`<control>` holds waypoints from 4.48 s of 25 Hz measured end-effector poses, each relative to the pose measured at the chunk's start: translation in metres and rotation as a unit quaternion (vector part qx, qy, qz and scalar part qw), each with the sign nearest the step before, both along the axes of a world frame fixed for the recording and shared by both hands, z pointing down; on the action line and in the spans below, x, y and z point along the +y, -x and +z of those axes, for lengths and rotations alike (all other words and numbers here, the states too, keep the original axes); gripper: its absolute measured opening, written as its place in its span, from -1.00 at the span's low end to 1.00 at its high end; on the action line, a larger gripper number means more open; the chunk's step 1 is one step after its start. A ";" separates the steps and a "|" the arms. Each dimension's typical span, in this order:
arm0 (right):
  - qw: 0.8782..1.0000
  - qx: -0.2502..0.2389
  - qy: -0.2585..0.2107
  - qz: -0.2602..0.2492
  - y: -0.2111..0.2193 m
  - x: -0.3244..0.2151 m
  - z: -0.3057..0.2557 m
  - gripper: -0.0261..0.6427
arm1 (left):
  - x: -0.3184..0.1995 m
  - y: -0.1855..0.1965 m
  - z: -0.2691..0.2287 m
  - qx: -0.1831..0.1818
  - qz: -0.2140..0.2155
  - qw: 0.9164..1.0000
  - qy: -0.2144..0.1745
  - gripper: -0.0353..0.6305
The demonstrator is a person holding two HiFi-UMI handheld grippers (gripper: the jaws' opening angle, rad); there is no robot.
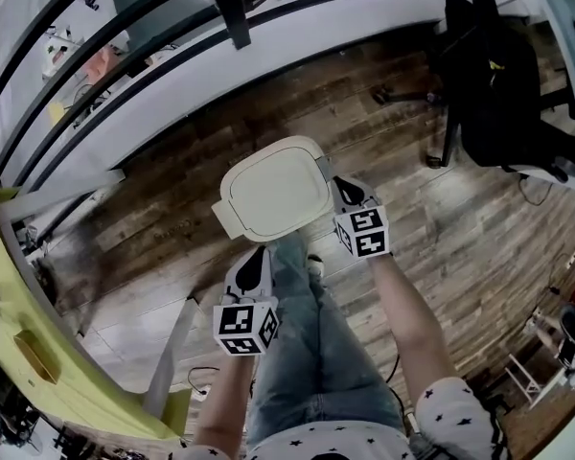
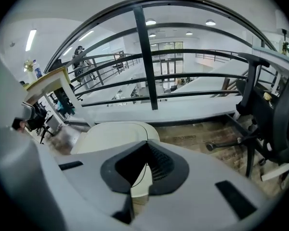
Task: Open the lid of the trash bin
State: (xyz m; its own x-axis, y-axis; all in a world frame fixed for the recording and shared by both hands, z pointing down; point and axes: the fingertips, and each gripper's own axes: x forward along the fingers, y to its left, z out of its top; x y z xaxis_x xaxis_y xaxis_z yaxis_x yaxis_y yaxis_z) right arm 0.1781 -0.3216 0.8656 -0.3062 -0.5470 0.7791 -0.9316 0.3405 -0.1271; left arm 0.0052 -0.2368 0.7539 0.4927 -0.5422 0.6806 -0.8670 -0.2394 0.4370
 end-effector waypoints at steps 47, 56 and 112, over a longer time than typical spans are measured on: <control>0.997 0.039 0.062 -0.021 -0.009 -0.017 0.069 -0.94 | 0.027 0.039 0.015 -0.030 -0.058 0.998 0.019 -0.88; 0.997 0.037 0.052 -0.041 -0.001 0.017 0.050 -0.94 | 0.057 0.042 -0.001 -0.030 -0.079 0.996 -0.007 -0.88; 0.973 -0.132 -0.162 -0.097 0.080 0.266 -0.412 -0.94 | 0.185 -0.003 -0.298 0.009 -0.036 0.986 -0.164 -0.88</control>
